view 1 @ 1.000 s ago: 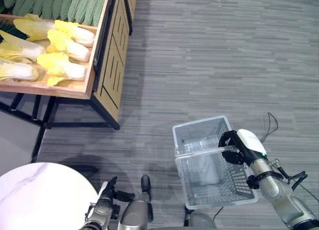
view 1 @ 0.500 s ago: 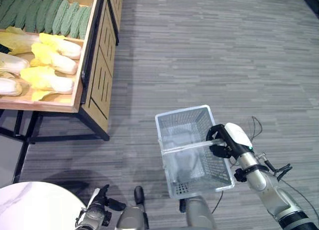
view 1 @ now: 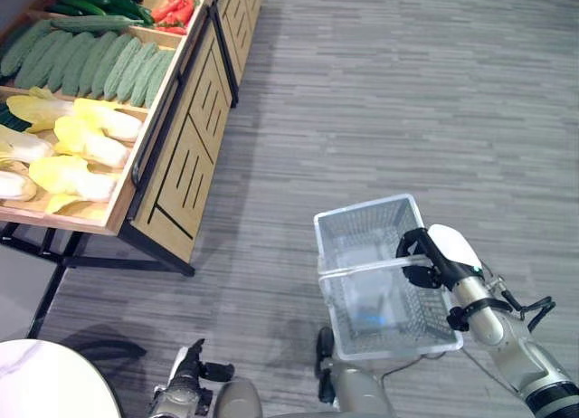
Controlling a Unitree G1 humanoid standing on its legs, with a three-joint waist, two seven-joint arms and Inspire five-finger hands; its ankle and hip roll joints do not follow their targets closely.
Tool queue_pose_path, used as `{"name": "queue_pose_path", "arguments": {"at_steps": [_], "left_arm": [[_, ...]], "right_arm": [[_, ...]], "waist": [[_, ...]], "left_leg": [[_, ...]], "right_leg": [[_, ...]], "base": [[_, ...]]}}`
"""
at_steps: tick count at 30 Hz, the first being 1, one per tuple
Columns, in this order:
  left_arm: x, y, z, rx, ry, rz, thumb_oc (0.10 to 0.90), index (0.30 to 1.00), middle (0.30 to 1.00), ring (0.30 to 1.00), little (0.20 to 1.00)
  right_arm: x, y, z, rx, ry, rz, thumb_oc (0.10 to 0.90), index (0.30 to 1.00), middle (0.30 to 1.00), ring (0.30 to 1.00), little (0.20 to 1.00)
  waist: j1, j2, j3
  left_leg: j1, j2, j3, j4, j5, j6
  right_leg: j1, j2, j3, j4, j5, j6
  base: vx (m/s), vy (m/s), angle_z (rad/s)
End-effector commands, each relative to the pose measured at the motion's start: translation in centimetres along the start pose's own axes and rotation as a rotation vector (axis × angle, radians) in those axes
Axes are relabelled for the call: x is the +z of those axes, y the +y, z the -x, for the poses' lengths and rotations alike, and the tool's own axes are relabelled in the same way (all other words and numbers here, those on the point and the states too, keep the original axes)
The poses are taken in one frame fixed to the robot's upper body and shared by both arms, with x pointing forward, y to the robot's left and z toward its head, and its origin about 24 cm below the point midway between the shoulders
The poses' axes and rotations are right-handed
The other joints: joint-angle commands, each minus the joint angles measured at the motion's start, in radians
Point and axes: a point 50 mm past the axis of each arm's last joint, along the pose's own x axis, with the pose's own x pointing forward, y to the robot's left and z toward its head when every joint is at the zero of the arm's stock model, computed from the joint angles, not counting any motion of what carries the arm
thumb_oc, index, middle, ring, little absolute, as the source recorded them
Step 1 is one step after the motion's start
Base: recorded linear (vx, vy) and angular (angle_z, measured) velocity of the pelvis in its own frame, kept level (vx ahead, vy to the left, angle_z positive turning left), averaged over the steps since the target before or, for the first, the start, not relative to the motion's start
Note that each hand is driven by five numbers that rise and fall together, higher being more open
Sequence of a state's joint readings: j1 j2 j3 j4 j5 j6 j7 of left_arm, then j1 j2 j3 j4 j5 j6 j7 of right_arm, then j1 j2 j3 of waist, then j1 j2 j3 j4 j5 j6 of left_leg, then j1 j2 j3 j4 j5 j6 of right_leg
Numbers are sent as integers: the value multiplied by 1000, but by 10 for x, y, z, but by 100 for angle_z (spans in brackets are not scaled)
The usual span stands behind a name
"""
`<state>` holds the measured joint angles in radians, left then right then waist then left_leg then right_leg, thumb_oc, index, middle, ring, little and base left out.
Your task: Get the vegetables into the basket
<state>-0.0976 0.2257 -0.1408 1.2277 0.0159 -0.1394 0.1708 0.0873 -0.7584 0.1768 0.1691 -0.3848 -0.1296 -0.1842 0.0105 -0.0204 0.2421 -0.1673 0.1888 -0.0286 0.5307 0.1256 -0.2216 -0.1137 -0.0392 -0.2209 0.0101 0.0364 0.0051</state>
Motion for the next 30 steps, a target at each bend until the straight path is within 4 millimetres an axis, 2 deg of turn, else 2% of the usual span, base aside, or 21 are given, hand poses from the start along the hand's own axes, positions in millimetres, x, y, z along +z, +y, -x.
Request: {"name": "queue_pose_path", "arguments": {"at_steps": [1,2,3,4,6,8,11,13,15,17,22,23,24,26,28,30], "left_arm": [[-6,6,0,17,25,-50,900,1000,1000,1000,1000],[-6,5,0,18,22,-52,900,1000,1000,1000,1000],[-6,5,1,17,22,-53,900,1000,1000,1000,1000],[-7,5,1,20,20,-55,900,1000,1000,1000,1000],[-9,5,2,22,26,-66,900,1000,1000,1000,1000],[-15,7,3,24,38,-75,900,1000,1000,1000,1000],[-22,7,5,14,58,-84,900,1000,1000,1000,1000],[-29,8,7,16,81,-86,900,1000,1000,1000,1000],[-25,8,6,11,67,-102,900,1000,1000,1000,1000],[-23,9,5,9,61,-121,900,1000,1000,1000,1000],[-12,16,2,18,19,-136,900,1000,1000,1000,1000],[-8,19,0,26,5,-142,900,1000,1000,1000,1000],[-8,19,0,26,5,-141,900,1000,1000,1000,1000],[-4,22,-1,32,-4,-137,900,1000,1000,1000,1000],[-1,23,-1,36,-13,-136,900,1000,1000,1000,1000],[1,23,-2,33,-18,-138,900,1000,1000,1000,1000]], "right_arm": [[38,-57,-10,-275,-220,-42,400,300,300,300,300],[38,-58,-10,-284,-222,-42,400,300,300,300,300],[37,-57,-9,-284,-217,-44,400,300,300,300,300],[35,-55,-9,-284,-209,-40,400,300,300,300,300],[35,-53,-9,-281,-212,-44,400,300,300,300,300],[35,-49,-7,-272,-205,-47,400,300,300,300,300],[33,-46,-5,-251,-194,-44,400,300,300,300,300],[32,-40,-1,-234,-181,-50,400,300,300,300,300],[30,-36,0,-229,-164,-54,400,300,300,300,300],[29,-30,1,-213,-149,-66,400,300,300,300,300],[37,-24,-8,-207,-166,-101,400,300,300,300,300],[41,-24,-14,-204,-177,-99,400,300,300,300,300],[41,-24,-14,-204,-178,-99,400,300,300,300,300],[45,-25,-17,-211,-192,-97,400,300,300,300,300],[47,-25,-20,-211,-200,-92,400,300,300,300,300],[50,-27,-21,-216,-214,-89,400,300,300,300,300]], "waist": [[23,-18,9],[33,-15,10],[37,-15,9],[46,-10,3],[66,0,-1],[76,0,-7],[92,-3,-23],[96,-8,-41],[92,-17,-49],[91,-40,-57],[95,-83,-52],[97,-89,-46],[98,-91,-46],[94,-92,-35],[84,-75,-22],[69,-58,-7]], "left_leg": [[18,-64,111,-200,-2,108],[-23,-63,122,-283,-23,117],[-31,-62,121,-305,-21,119],[-51,-64,119,-401,4,116],[-98,-50,126,-495,68,103],[-82,-44,154,-576,106,93],[-85,-29,195,-578,135,90],[-59,-27,218,-591,128,103],[-61,-37,236,-570,114,119],[-49,-56,251,-552,80,142],[-39,-101,274,-532,15,189],[-26,-119,280,-538,-3,207],[-26,-120,282,-539,-4,208],[-1,-145,274,-541,-32,232],[28,-149,266,-542,-51,242],[69,-151,256,-554,-64,246]], "right_leg": [[33,-52,31,34,1,75],[50,-50,32,35,-22,83],[56,-51,35,35,-28,83],[72,-47,37,34,-45,87],[118,-29,42,36,-75,87],[151,-21,52,39,-95,88],[212,-16,74,46,-128,94],[241,-25,82,53,-152,103],[244,-45,92,77,-158,115],[241,-74,111,95,-138,133],[183,-120,167,159,-22,175],[143,-130,175,226,36,187],[140,-131,178,229,35,188],[99,-132,196,356,91,198],[39,-118,199,430,126,190],[-30,-104,188,451,113,172]], "base": [[352,-63,18],[294,-22,12],[353,15,3],[326,29,-6],[398,38,-24],[375,54,-24],[424,114,-32],[374,167,-46],[336,210,-40],[295,205,-42],[190,192,-7],[118,159,-7],[111,169,-10],[107,149,-3],[125,163,16],[185,109,22]]}}
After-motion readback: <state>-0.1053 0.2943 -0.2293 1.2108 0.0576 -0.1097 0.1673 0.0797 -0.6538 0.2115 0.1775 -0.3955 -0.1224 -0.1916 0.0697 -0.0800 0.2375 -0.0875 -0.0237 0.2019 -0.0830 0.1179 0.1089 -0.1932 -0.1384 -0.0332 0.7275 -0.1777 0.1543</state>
